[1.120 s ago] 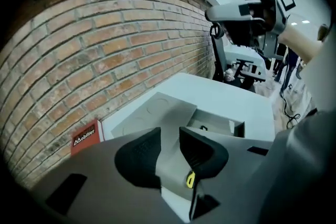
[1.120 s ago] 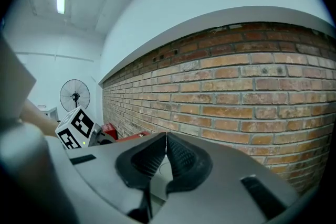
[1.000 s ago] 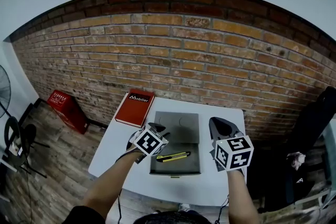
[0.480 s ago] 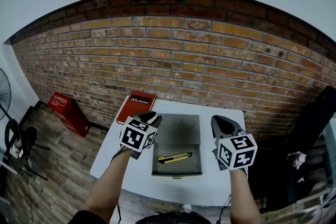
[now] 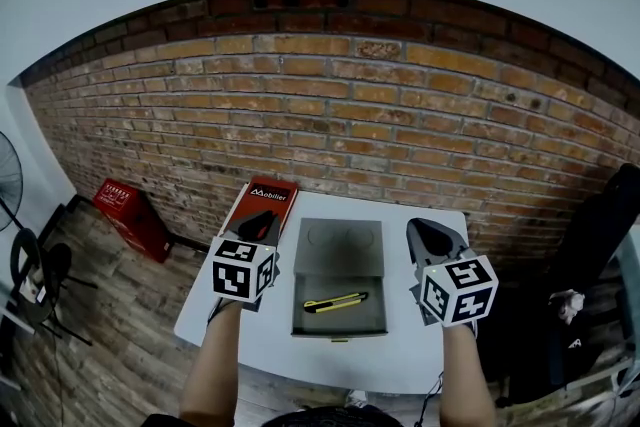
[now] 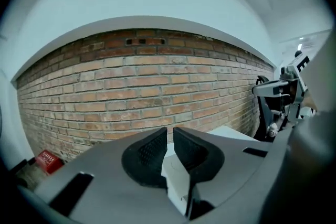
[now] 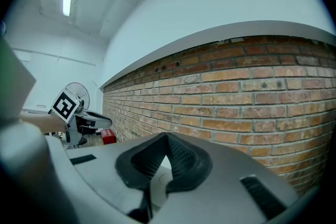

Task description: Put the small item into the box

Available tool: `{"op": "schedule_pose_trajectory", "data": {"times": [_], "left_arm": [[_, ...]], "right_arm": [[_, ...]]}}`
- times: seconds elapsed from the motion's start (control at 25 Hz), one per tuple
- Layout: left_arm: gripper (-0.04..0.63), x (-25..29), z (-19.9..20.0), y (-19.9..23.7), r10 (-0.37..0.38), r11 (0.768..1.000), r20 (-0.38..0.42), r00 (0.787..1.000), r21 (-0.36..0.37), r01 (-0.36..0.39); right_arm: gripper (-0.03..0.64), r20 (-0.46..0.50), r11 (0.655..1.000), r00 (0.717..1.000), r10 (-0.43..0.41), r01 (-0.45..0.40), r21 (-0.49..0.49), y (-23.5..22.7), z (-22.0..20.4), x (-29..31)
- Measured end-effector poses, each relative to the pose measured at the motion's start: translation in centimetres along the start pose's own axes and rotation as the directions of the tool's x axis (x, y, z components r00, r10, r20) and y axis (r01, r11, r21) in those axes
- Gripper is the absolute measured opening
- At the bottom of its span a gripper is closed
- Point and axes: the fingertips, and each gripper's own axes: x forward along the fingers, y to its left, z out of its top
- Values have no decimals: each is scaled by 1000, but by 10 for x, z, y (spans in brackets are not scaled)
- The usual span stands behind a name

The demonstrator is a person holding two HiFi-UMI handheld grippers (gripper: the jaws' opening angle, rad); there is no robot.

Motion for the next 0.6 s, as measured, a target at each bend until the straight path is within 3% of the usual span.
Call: {"op": "schedule_pose_trajectory", "data": {"times": [0.12, 0.36, 0.6], "left_arm": [[46, -8, 4, 3, 20, 1000, 26, 999, -23, -19], [37, -8, 5, -12, 15, 999, 27, 1000, 39, -16], [35, -5, -1, -19, 7, 999, 12, 1000, 40, -7]], "right_arm": [[20, 6, 1000, 1000, -6, 6, -3, -1, 1, -1], [20, 10, 1000, 1000, -9, 9, -3, 0, 1, -3], [20, 6, 1000, 1000, -11, 11, -1, -2, -1, -5]]}}
